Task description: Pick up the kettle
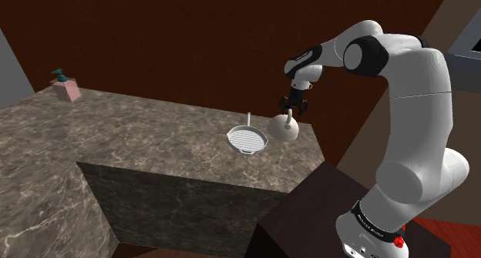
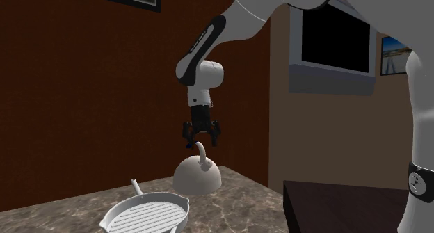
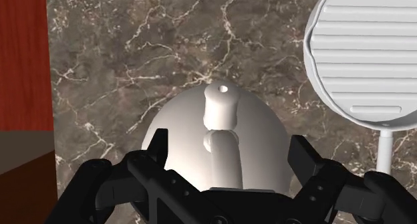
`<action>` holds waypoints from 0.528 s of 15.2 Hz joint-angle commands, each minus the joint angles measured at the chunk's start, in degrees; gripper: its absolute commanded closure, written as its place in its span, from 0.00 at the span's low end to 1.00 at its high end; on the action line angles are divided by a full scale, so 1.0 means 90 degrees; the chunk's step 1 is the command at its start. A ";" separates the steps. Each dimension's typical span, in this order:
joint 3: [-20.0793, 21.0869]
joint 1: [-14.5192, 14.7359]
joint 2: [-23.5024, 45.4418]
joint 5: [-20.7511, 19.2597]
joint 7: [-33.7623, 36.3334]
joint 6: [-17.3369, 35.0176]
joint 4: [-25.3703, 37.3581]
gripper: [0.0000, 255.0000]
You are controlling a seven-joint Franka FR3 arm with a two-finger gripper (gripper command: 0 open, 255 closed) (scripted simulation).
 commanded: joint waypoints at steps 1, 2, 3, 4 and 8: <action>0.0020 -0.0018 0.0121 0.0038 -0.0016 0.0106 0.0011 0.00; 0.0030 -0.0024 0.0176 0.0053 -0.0027 0.0162 0.0008 0.00; 0.0041 -0.0031 0.0231 0.0068 -0.0038 0.0217 0.0007 0.00; 0.0051 -0.0038 0.0288 0.0083 -0.0049 0.0272 0.0008 0.00; 0.0058 -0.0051 0.0347 0.0093 -0.0057 0.0281 0.0056 1.00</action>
